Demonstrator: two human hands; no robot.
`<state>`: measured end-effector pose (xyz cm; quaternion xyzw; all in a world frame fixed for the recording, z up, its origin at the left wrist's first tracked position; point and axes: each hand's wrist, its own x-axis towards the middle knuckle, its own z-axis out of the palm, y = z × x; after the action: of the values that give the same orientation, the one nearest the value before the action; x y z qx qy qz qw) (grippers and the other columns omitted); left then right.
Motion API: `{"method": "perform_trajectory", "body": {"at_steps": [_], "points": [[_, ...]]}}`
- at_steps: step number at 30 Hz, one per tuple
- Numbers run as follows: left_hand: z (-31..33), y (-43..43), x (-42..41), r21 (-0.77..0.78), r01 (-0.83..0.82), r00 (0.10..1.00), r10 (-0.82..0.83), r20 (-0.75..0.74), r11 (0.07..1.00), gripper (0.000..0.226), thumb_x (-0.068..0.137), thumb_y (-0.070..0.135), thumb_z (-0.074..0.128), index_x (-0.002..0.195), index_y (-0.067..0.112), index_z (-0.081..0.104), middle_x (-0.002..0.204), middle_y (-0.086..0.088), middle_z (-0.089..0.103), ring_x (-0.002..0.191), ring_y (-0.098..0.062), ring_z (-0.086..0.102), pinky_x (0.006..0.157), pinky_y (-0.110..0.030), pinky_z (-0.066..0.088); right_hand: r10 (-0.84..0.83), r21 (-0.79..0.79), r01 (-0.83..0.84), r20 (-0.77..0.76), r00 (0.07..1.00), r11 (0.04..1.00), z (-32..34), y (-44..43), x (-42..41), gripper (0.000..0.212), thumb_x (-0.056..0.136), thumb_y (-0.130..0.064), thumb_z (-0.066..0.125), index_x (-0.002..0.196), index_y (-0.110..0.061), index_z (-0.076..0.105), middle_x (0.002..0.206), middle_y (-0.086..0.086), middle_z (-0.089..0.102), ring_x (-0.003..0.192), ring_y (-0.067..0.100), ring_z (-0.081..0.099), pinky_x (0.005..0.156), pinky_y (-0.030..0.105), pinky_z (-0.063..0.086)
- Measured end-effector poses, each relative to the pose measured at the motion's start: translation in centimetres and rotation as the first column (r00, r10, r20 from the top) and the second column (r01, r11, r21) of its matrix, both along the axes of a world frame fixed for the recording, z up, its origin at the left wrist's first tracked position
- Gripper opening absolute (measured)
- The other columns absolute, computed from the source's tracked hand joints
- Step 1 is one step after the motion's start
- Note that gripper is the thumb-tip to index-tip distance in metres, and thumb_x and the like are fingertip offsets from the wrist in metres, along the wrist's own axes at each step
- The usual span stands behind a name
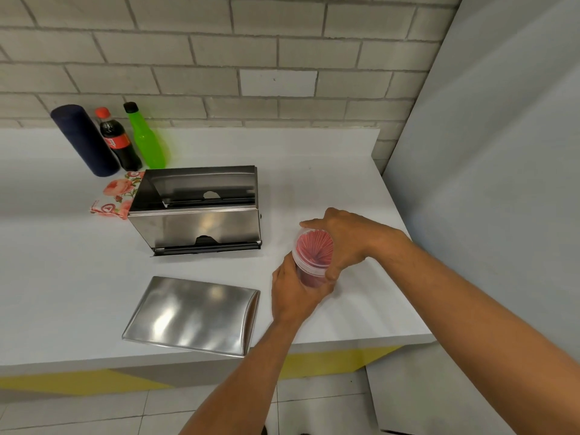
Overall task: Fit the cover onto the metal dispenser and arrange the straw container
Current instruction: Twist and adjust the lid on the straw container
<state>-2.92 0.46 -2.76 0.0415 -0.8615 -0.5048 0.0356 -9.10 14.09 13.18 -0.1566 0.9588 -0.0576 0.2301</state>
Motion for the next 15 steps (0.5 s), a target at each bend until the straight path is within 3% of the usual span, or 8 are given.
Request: {"method": "perform_trajectory", "body": {"at_steps": [5,9,12,15], "points": [[0.8,-0.6,0.8,0.008,0.049,0.998,-0.049,0.036,0.999,0.117,0.046,0.075,0.088,0.144,0.036,0.038,0.130,0.016,0.061,0.118,-0.012,0.060,0.091,-0.039,0.057,0.001,-0.021,-0.001,-0.016,1.000,1.000,0.2,0.3,1.1,0.136,0.047,-0.048,0.094,0.159,-0.044,0.016,0.137,-0.002,0.039,0.131,0.020,0.041,0.096,0.035,0.050],[1.6,-1.5,2.4,-0.030,0.080,0.996,-0.079,0.050,0.996,0.116,0.056,0.056,0.091,0.153,0.037,0.029,0.143,0.014,0.054,0.129,-0.013,0.053,0.099,-0.039,0.052,0.006,-0.073,-0.012,-0.083,0.997,0.997,1.2,0.5,2.4,0.132,0.049,-0.057,0.089,0.159,-0.043,0.018,0.153,-0.003,0.034,0.141,0.021,0.034,0.105,0.037,0.045],[2.6,-2.4,3.9,-0.018,0.023,0.999,-0.022,0.041,1.000,0.101,0.074,0.046,0.084,0.157,0.031,0.028,0.155,0.010,0.045,0.140,-0.012,0.044,0.110,-0.036,0.043,-0.036,-0.242,-0.014,-0.200,0.979,0.970,2.4,0.2,3.8,0.113,0.054,-0.068,0.077,0.155,-0.046,0.030,0.157,-0.008,0.034,0.143,0.017,0.033,0.107,0.032,0.038],[4.3,-3.9,5.2,0.031,-0.059,0.998,0.059,-0.002,0.998,0.082,0.082,0.038,0.080,0.153,0.029,0.039,0.150,0.011,0.051,0.136,-0.002,0.046,0.109,-0.030,0.044,-0.060,-0.389,-0.074,-0.322,0.945,0.918,3.3,-0.6,5.1,0.086,0.068,-0.060,0.073,0.148,-0.043,0.045,0.150,-0.010,0.043,0.137,0.015,0.041,0.101,0.025,0.033]]}}
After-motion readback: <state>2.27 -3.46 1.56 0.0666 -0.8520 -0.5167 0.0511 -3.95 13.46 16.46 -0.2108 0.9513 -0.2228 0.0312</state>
